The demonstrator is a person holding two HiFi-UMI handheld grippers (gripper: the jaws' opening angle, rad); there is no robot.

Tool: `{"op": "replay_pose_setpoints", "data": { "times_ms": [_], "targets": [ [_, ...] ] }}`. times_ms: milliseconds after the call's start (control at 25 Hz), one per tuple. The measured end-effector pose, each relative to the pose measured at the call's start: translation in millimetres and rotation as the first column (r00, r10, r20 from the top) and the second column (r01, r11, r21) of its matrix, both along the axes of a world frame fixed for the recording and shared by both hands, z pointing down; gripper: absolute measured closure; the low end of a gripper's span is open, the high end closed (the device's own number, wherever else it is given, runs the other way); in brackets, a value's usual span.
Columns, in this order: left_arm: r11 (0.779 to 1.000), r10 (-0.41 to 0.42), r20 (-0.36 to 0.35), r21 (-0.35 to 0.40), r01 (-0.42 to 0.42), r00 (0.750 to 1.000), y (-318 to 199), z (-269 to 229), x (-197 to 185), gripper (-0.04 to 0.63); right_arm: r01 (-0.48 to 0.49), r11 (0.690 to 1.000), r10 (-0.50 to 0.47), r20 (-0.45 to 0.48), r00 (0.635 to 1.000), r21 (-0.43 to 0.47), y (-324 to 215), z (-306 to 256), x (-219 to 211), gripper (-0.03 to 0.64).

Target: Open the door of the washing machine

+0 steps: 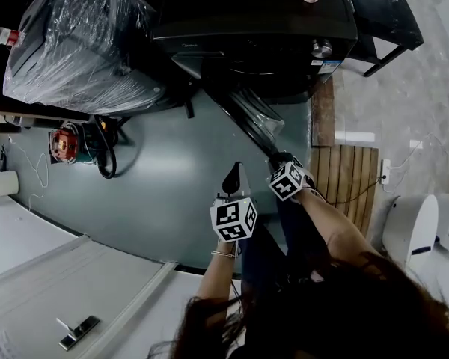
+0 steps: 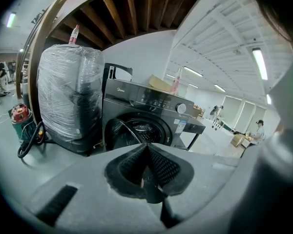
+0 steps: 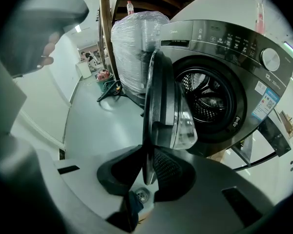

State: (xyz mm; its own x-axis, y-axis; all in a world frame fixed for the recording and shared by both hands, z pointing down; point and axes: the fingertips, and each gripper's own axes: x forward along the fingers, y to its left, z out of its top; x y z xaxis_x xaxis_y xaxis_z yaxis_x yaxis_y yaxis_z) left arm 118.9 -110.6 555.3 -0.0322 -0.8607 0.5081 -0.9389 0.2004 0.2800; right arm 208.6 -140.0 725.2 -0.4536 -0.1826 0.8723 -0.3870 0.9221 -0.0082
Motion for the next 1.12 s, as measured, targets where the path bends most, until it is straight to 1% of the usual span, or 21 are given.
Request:
{"op": "replay_pose_setpoints", "data": {
  "times_ms": [240,600,960,1120],
  "targets": [
    [1.0,0.022,-0.012,0.007,-0.022,1.0,26,1,-19,0.583,-0.049,0.999,0.049,-0.011,0.999,-0.001,23,2,-16,0.552],
    [0.999,0.042,-0.011,0.016,-0.042,0.999,68,3,-60,0.583,-0.122,0.993,0.122,-0.009,0.992,-0.002,59,5,-47,0.549],
    [0.995,0.1,-0.004,0.033,-0.099,0.995,107,9,-96,0.583,-0.208,0.978,0.208,0.022,0.978,-0.002,97,7,-87,0.548],
    [0.991,0.128,-0.002,0.04,-0.127,0.992,123,11,-113,0.583,-0.243,0.97,0.243,0.02,0.97,-0.002,112,9,-104,0.546]
  ]
}}
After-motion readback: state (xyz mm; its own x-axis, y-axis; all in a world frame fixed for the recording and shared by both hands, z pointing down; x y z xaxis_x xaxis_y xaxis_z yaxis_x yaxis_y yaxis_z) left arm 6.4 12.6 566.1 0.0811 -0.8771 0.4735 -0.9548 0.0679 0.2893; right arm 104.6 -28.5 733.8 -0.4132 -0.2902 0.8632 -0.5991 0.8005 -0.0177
